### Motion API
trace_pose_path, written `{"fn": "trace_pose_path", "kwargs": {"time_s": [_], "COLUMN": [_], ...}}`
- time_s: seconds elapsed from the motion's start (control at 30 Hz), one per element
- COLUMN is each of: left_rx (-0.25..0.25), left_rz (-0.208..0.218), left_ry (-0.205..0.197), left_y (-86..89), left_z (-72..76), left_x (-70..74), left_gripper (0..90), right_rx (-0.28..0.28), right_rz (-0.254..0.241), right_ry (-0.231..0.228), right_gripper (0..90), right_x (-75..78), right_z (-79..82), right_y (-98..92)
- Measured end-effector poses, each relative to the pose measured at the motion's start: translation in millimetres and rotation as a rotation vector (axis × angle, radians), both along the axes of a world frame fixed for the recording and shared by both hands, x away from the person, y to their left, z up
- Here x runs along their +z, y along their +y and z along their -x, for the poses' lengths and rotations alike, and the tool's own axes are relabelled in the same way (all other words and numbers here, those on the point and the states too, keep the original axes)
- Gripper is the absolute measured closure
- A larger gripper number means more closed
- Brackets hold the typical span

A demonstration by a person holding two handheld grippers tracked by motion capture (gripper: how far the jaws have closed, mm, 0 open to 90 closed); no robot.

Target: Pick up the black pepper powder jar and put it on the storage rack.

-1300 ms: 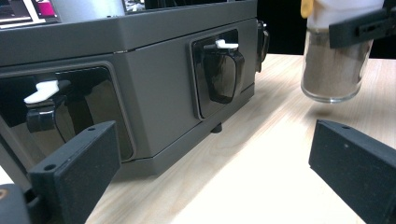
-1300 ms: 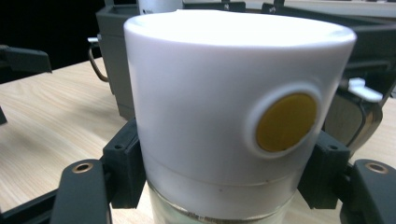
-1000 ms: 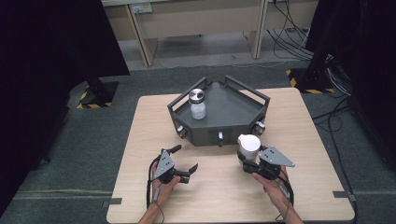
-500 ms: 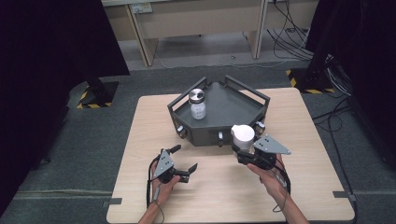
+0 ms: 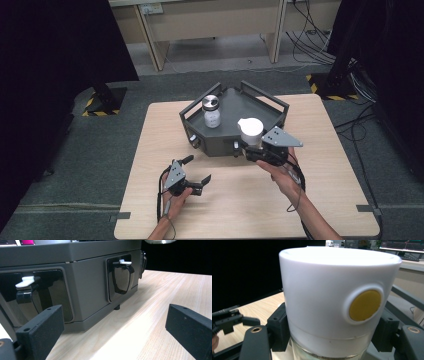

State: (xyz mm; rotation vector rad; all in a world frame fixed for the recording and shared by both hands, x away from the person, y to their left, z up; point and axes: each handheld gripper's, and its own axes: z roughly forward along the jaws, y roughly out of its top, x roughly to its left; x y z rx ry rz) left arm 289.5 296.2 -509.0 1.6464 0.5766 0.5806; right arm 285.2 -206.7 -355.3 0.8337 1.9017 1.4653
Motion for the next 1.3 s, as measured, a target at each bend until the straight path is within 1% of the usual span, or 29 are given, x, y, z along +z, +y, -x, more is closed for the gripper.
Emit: {"fn": "trace_pose_path", "kwargs": {"time_s": [0.03, 0.17, 0.23, 0.3, 0.47, 0.7, 0.73, 0.77, 0.83, 1.13, 1.2, 1.3], "left_rx": [0.0, 0.001, 0.0, -0.001, -0.001, -0.005, -0.005, -0.005, -0.005, -0.005, -0.004, -0.004], "left_rz": [0.007, 0.007, 0.006, 0.006, 0.002, 0.0, 0.0, 0.0, 0.003, 0.001, -0.001, 0.0], "left_ry": [0.003, 0.002, 0.002, 0.002, 0.002, 0.003, 0.003, 0.003, 0.002, 0.005, 0.006, 0.005], "left_y": [0.4, 0.6, 0.5, 0.0, 0.4, 0.3, 0.3, 0.3, 0.2, 0.4, 0.7, 0.8], "left_z": [-0.2, 0.0, -0.1, -0.2, -0.7, -1.1, -1.1, -1.1, -1.0, -1.0, -1.1, -1.2], "left_x": [-0.3, -0.2, -0.2, -0.4, -0.3, -0.3, -0.3, -0.3, -0.6, -0.7, -0.5, -0.7], "left_gripper": [1.4, 1.4, 1.4, 1.4, 1.4, 1.4, 1.4, 1.4, 1.4, 1.4, 1.4, 1.4], "right_rx": [-0.002, -0.015, -0.024, -0.036, -0.066, -0.098, -0.098, -0.105, -0.11, -0.154, -0.168, -0.185], "right_rz": [0.002, 0.015, 0.009, 0.003, 0.012, 0.029, 0.029, 0.031, 0.033, 0.033, 0.03, 0.022], "right_ry": [0.002, -0.004, -0.003, -0.006, -0.015, -0.009, -0.009, -0.004, 0.005, 0.024, 0.022, 0.031], "right_gripper": [30.3, 30.3, 30.3, 30.3, 30.3, 30.4, 30.4, 30.3, 30.3, 30.3, 30.3, 30.3], "right_x": [6.2, 16.1, 20.0, 23.0, 26.4, 25.1, 25.1, 24.3, 23.7, 16.8, 13.9, 10.5], "right_z": [-3.9, -13.1, -18.8, -23.4, -34.1, -51.2, -51.2, -56.2, -61.1, -83.5, -87.2, -93.1], "right_y": [3.3, 10.7, 13.1, 15.7, 24.7, 36.0, 36.0, 38.4, 40.2, 48.4, 50.8, 53.1]}}
